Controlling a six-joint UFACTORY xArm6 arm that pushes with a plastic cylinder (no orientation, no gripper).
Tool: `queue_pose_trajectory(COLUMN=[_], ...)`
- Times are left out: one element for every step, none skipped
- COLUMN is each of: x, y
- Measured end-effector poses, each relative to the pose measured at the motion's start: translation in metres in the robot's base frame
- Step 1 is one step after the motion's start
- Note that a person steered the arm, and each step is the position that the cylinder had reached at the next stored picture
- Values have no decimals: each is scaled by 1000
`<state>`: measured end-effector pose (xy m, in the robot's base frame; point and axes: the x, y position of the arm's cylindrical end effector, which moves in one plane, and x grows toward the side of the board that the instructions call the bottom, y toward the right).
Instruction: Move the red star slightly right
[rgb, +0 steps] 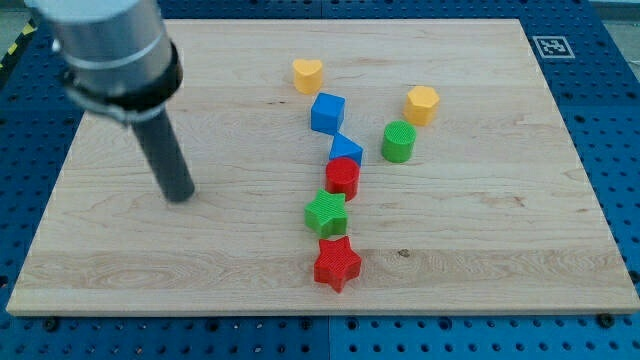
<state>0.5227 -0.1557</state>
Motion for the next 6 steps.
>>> queue_pose_trajectory(x=[36,50,73,80,80,80], y=[3,20,83,131,131,141])
